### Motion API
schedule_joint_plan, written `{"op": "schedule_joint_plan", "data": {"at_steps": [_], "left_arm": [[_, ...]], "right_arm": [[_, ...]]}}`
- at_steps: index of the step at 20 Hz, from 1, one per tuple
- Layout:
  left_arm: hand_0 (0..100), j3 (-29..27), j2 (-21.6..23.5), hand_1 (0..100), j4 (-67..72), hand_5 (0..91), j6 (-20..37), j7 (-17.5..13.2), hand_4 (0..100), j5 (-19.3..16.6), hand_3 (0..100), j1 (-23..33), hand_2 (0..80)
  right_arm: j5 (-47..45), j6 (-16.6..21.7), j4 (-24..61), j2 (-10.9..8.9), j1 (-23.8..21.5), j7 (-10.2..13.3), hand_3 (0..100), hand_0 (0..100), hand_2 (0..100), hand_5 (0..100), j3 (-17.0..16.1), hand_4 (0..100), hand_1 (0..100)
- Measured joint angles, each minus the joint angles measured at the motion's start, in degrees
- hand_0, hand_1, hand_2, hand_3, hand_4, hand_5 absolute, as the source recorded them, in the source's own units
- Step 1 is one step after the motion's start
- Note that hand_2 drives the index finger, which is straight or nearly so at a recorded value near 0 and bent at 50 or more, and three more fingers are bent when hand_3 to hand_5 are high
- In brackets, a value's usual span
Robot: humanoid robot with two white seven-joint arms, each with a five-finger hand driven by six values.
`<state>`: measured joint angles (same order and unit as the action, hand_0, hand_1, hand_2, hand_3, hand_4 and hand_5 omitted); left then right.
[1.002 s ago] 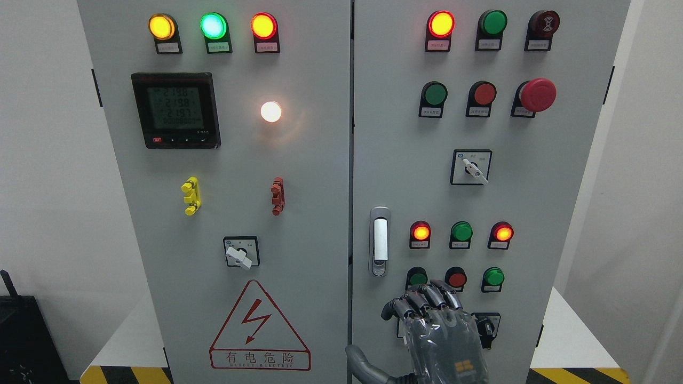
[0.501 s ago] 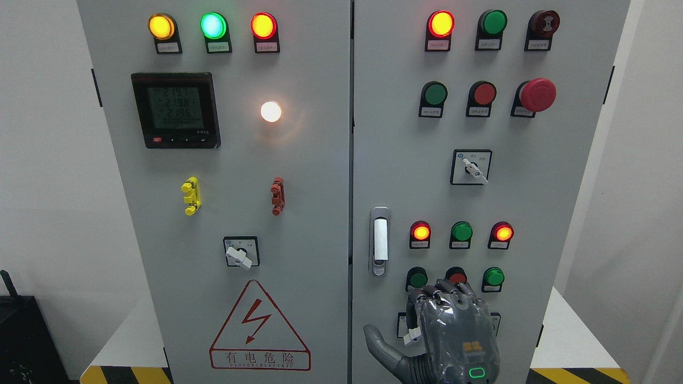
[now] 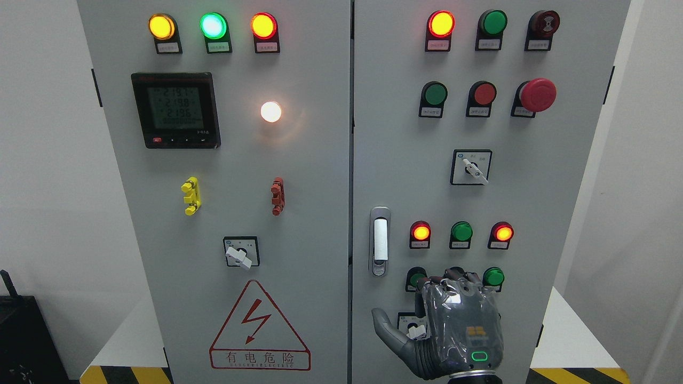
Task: Release door handle
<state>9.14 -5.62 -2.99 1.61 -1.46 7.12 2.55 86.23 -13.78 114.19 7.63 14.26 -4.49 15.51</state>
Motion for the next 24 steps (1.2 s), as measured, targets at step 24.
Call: {"op": "schedule_joint_plan", "data": {"at_steps": [24], "left_arm": [[0, 0.00, 0.00, 0, 0.00, 0.0, -0.07, 0.00, 13, 0.00, 17, 0.00, 3.1]], "right_arm": [[2.15, -1.34, -4.82, 0.27, 8.07, -2.36, 92, 11, 80, 50, 1.65, 71, 32]]}}
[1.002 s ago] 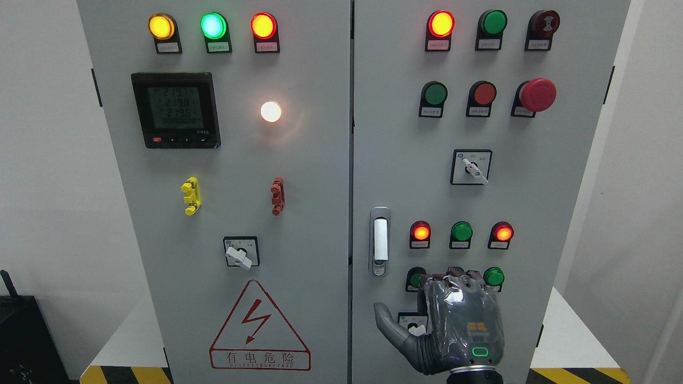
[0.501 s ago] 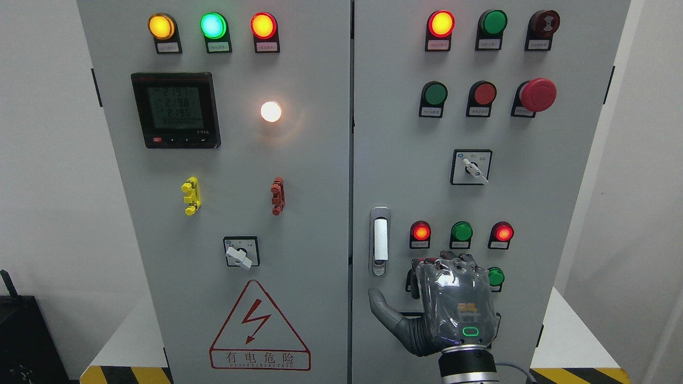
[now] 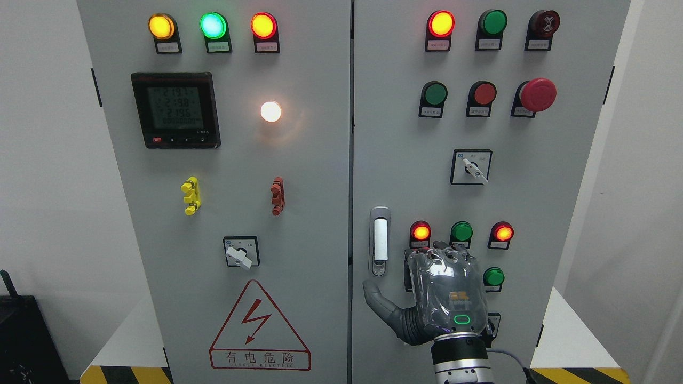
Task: Release door handle
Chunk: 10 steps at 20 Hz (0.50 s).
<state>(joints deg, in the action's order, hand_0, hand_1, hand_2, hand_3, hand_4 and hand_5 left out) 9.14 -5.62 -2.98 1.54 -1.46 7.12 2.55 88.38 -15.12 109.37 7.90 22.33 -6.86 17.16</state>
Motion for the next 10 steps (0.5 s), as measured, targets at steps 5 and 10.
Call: {"op": "schedule_joint_plan", "data": {"at_steps": [5, 10], "left_arm": [[0, 0.00, 0.00, 0, 0.00, 0.0, 0.05, 0.00, 13, 0.00, 17, 0.00, 3.2], [0, 0.00, 0.00, 0, 0.00, 0.0, 0.10, 0.00, 13, 0.00, 17, 0.00, 3.2]], "right_arm": [[-0.04, -0.64, -0.72, 0.08, 0.94, -0.28, 91, 14, 80, 50, 0.17, 71, 33], [-0.18, -1.18, -1.38, 0.14, 2.08, -0.50, 91, 15, 80, 50, 0.29, 71, 33]]}}
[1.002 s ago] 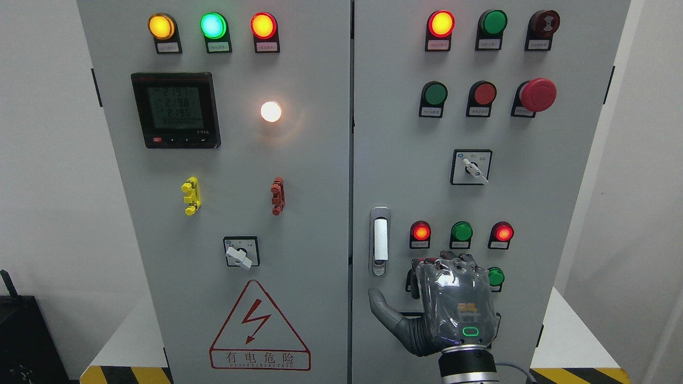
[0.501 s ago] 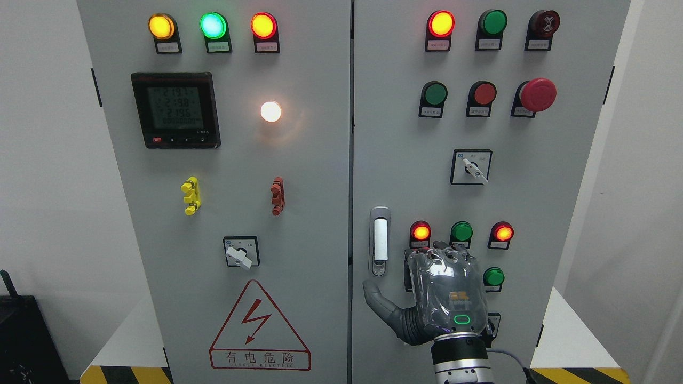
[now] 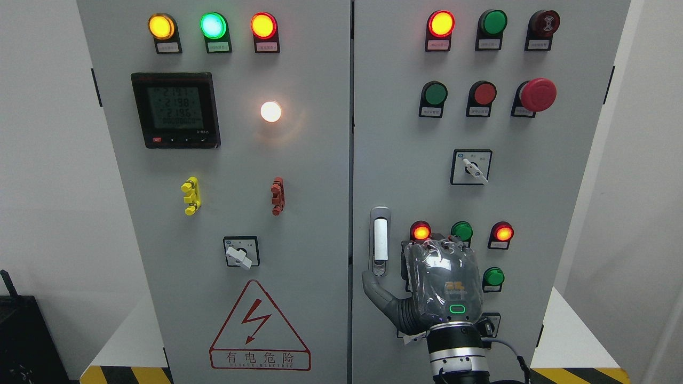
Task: Release door handle
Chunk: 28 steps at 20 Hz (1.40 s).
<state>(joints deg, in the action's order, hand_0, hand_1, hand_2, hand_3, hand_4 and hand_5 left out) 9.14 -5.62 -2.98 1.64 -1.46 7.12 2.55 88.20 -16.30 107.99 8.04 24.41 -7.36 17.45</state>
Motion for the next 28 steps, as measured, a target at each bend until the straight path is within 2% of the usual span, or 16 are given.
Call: {"op": "schedule_joint_plan", "data": {"at_steps": [6, 14, 28], "left_arm": [[0, 0.00, 0.00, 0, 0.00, 0.0, 0.00, 0.00, 13, 0.00, 17, 0.00, 3.2], [0, 0.00, 0.00, 0, 0.00, 0.0, 0.01, 0.00, 13, 0.00, 17, 0.00, 3.0], [0, 0.00, 0.00, 0, 0.00, 0.0, 0.07, 0.00, 13, 0.00, 17, 0.00, 3.2]], "right_arm": [[-0.20, -0.18, -0.68, 0.06, 0.87, -0.09, 91, 16, 79, 50, 0.06, 71, 34], [-0.47, -0.48, -1.35, 0.09, 1.63, -0.26, 90, 17, 78, 51, 0.09, 71, 39], [-0.79, -1.52, -2.49, 0.13, 2.72, -0.06, 89, 19, 78, 51, -0.05, 71, 40]]}}
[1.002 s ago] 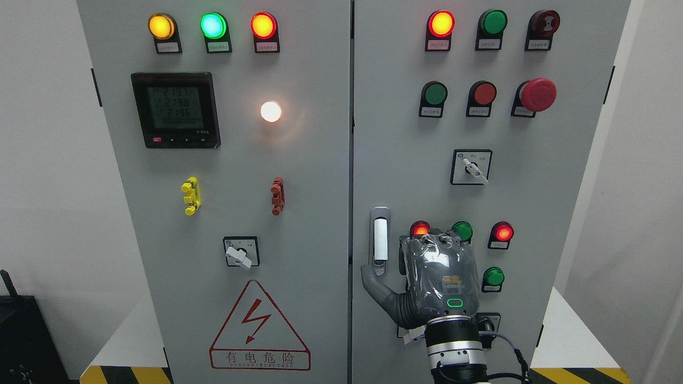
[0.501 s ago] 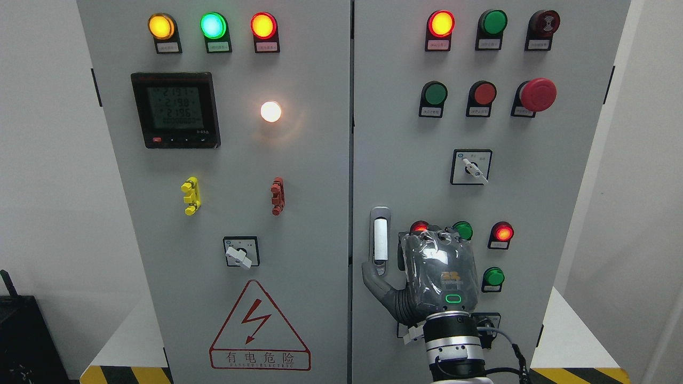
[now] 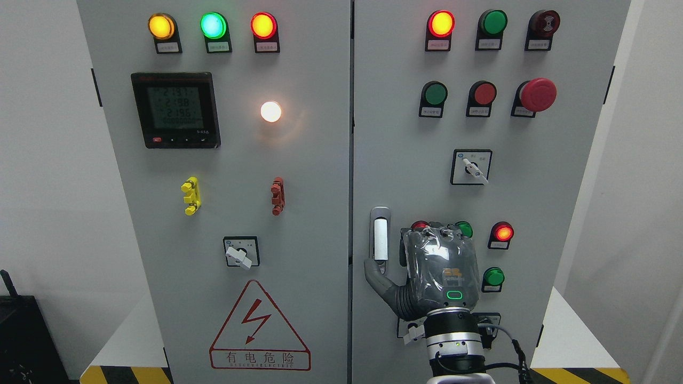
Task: Release door handle
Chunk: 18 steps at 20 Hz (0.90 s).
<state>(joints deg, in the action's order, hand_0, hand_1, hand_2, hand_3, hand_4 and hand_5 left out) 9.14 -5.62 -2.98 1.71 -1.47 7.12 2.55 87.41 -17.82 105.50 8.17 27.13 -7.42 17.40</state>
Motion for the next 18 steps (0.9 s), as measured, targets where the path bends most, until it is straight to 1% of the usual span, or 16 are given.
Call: {"op": "schedule_joint_plan", "data": {"at_steps": [3, 8, 11, 18], "left_arm": [[0, 0.00, 0.00, 0, 0.00, 0.0, -0.02, 0.00, 13, 0.00, 17, 0.00, 3.2], [0, 0.00, 0.00, 0, 0.00, 0.0, -0.04, 0.00, 13, 0.00, 17, 0.00, 3.3], [0, 0.00, 0.00, 0, 0.00, 0.0, -0.05, 0.00, 13, 0.00, 17, 0.00, 3.3], [0, 0.00, 0.00, 0, 0.00, 0.0, -0.05, 0.00, 13, 0.00, 17, 0.00, 3.1]], "right_arm": [[-0.02, 0.00, -0.19, 0.00, 0.11, 0.00, 89, 19, 78, 51, 0.00, 71, 40], [-0.04, -0.01, -0.44, 0.01, 0.16, 0.00, 89, 27, 77, 51, 0.00, 71, 40], [-0.05, -0.01, -0.55, 0.01, 0.17, 0.00, 89, 30, 77, 51, -0.01, 71, 40], [-0.12, -0.01, -0.68, 0.01, 0.19, 0.01, 89, 32, 77, 51, -0.04, 70, 41]]}}
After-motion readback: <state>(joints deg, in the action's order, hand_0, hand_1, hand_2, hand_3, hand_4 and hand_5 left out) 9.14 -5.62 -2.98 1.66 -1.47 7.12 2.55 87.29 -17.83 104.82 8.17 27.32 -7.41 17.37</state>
